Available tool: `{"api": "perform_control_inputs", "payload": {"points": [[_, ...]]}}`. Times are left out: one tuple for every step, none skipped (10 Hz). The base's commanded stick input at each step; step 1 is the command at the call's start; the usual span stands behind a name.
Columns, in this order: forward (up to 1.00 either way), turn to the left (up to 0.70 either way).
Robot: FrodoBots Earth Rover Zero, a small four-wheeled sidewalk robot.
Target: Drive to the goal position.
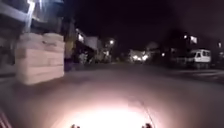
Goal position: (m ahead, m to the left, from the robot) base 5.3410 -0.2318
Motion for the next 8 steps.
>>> {"api": "perform_control_inputs", "payload": {"points": [[0.85, 0.0], [0.85, 0.0], [0.85, 0.0], [0.85, 0.0], [0.85, 0.0], [0.85, 0.0], [0.85, 0.0], [0.85, 0.0]]}}
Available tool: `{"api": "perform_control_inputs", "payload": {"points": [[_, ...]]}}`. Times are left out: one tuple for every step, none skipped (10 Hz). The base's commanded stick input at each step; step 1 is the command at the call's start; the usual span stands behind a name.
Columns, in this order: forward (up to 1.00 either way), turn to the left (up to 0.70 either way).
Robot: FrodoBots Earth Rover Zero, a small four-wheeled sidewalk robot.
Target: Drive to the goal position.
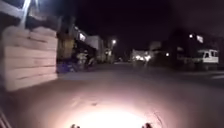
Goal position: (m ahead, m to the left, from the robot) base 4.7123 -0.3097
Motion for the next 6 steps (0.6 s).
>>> {"api": "perform_control_inputs", "payload": {"points": [[0.85, 0.0], [0.85, 0.0], [0.85, 0.0], [0.85, 0.0], [0.85, 0.0], [0.85, 0.0]]}}
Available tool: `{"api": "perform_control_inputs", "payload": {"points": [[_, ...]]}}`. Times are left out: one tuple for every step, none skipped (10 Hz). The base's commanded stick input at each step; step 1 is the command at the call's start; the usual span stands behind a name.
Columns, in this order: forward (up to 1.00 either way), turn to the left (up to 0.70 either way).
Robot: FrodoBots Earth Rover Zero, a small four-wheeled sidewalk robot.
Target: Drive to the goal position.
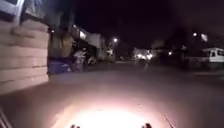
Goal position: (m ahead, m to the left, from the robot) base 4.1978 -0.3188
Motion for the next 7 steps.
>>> {"api": "perform_control_inputs", "payload": {"points": [[0.85, 0.0], [0.85, 0.0], [0.85, 0.0], [0.85, 0.0], [0.85, 0.0], [0.85, 0.0], [0.85, 0.0]]}}
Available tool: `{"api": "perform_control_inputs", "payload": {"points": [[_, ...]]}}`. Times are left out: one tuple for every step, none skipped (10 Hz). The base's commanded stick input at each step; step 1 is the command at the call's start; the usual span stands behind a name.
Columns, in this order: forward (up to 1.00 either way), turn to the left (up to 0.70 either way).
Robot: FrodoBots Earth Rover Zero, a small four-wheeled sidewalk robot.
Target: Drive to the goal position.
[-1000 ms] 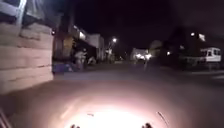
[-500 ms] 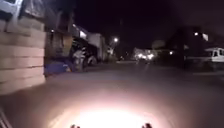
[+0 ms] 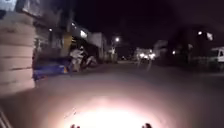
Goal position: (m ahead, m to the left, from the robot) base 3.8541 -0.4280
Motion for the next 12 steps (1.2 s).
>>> {"api": "perform_control_inputs", "payload": {"points": [[0.85, -0.13], [0.85, -0.33], [0.85, -0.11], [0.85, 0.0], [0.85, 0.0], [0.85, 0.0], [0.85, 0.0], [0.85, 0.0], [0.85, -0.1], [0.85, -0.27], [0.85, -0.16], [0.85, 0.0]]}}
